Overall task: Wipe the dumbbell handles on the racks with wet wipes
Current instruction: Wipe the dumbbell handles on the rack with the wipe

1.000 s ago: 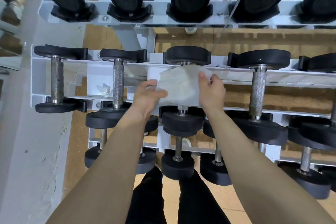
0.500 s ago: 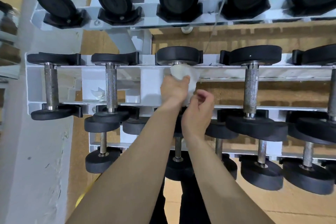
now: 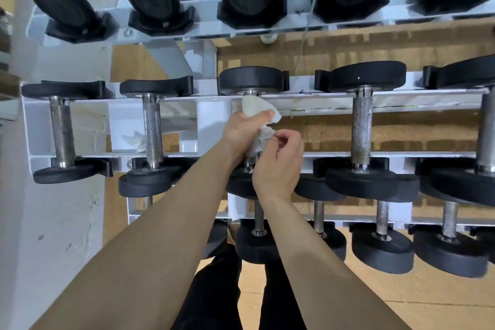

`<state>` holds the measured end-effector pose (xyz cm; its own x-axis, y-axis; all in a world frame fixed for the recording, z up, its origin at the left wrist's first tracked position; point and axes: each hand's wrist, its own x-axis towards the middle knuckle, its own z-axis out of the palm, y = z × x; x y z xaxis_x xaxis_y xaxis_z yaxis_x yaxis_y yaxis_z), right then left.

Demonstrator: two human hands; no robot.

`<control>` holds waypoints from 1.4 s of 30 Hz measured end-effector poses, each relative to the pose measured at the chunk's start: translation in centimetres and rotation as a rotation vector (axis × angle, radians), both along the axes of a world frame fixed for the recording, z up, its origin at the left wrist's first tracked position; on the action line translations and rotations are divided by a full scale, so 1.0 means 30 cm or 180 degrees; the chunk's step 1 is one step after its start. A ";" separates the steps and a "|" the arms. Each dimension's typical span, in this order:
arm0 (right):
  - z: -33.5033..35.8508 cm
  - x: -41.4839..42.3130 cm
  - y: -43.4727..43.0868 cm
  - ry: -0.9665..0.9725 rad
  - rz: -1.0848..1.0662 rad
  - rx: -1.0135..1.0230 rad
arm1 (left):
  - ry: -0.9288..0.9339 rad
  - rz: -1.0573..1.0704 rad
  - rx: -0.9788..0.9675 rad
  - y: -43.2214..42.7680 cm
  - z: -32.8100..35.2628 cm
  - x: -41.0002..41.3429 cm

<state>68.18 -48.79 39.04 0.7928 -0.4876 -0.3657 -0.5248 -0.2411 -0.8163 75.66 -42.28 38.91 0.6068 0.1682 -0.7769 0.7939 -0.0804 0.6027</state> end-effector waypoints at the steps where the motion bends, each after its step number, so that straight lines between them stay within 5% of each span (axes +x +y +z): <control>1: 0.001 0.000 -0.001 0.0002 0.0012 -0.0010 | -0.0055 -0.0115 0.0267 -0.013 0.004 -0.014; 4: 0.001 0.003 0.000 0.0046 -0.0012 -0.0040 | -0.0110 -0.0347 0.1097 -0.053 0.008 -0.037; 6: 0.000 0.004 0.001 0.0017 -0.0038 -0.0079 | -0.0027 -0.0127 0.1127 -0.065 0.001 -0.016; 9: -0.007 0.004 0.004 -0.0016 -0.0044 -0.0132 | 0.0004 0.0285 0.0459 -0.044 -0.003 0.033; 14: -0.004 0.006 0.005 0.0095 -0.0100 -0.0033 | 0.0287 0.0274 -0.1522 0.043 0.003 0.054; 18: -0.002 0.008 0.005 0.0120 -0.0041 -0.0059 | 0.0555 0.0314 -0.1836 0.052 0.007 0.034; 20: 0.000 0.009 0.007 0.0130 -0.0017 -0.0094 | 0.0365 0.0233 -0.1522 0.039 0.015 0.013; 24: 0.005 0.011 0.011 0.0130 -0.0089 -0.0096 | -0.0184 -0.0709 0.0961 -0.023 -0.014 -0.030; 27: 0.004 0.009 0.009 0.0068 -0.0127 -0.0041 | -0.0252 -0.0568 0.1391 -0.047 -0.029 -0.024; 29: 0.002 0.009 0.010 -0.0027 -0.0106 -0.0064 | -0.0233 -0.0207 0.1124 -0.043 -0.025 0.032; 32: 0.000 0.008 0.009 -0.0050 -0.0128 -0.0049 | -0.0357 0.0364 -0.0058 -0.017 0.000 0.092; 35: -0.001 0.007 0.008 -0.0037 -0.0114 -0.0039 | -0.0277 0.0216 -0.0960 0.024 0.003 0.071; 39: -0.005 0.009 0.005 0.0030 -0.0053 -0.0050 | 0.0156 -0.0314 -0.1166 0.077 -0.001 0.001; 42: 0.001 0.013 0.005 0.0102 -0.0041 -0.0047 | 0.0043 -0.0963 -0.0771 0.109 -0.011 -0.062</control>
